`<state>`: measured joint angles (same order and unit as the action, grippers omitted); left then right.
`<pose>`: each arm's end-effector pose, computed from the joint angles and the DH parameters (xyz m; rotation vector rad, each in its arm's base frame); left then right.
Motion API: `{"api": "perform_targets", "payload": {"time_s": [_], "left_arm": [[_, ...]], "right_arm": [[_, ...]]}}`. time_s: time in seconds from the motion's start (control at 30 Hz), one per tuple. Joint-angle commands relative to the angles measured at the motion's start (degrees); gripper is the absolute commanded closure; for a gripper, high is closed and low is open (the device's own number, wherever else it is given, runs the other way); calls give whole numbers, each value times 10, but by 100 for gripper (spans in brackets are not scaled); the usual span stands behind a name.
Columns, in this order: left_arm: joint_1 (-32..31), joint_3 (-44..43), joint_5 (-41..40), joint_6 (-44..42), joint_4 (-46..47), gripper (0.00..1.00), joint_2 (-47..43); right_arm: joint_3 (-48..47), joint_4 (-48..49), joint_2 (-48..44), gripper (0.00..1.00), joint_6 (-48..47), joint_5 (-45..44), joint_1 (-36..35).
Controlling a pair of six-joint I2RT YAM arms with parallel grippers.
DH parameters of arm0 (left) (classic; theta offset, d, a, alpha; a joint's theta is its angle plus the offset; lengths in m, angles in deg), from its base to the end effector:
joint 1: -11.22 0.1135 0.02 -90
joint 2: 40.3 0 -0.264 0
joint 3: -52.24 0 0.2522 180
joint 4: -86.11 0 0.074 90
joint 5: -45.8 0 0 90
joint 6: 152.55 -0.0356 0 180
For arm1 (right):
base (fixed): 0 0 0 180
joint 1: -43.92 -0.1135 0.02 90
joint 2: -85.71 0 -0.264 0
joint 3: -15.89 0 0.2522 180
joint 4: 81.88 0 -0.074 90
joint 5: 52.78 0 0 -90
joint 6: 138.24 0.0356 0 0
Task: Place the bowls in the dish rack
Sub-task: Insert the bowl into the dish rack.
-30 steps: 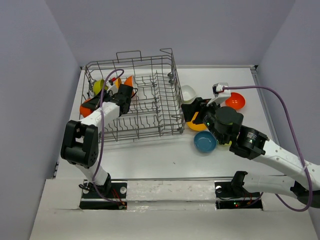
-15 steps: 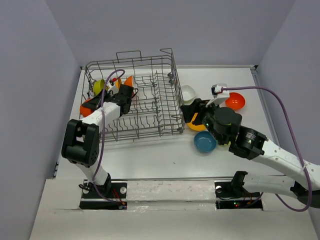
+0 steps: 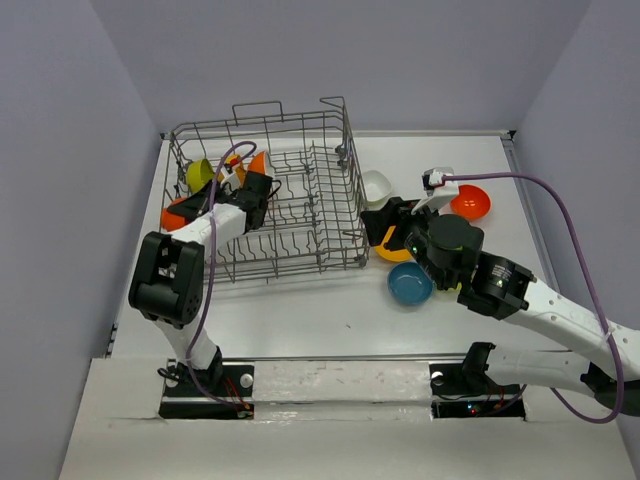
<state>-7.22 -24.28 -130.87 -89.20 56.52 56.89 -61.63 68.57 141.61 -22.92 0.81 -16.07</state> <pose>0.3315 -0.0731 0.2279 0.1309 2.0156 1.8486 0.1224 0.1696 0.4109 -0.0407 1.7145 0.5735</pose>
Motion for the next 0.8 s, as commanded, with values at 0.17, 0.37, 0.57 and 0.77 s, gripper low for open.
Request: {"api": "perform_targets", "payload": {"time_s": [0.17,0.37,0.57,0.77], "left_arm": [[-11,-17,-90,43,-61,96,40],[-18,-21,-90,56,-72,89,49],[-27,-18,-91,60,-76,79,49],[-34,-15,-91,61,-78,59,49]], "right_arm": [[0,26,-14,35,3,-2,1],[2,26,-15,35,3,-3,1],[1,26,-16,35,3,-2,1],[2,25,-20,35,2,-7,1]]}}
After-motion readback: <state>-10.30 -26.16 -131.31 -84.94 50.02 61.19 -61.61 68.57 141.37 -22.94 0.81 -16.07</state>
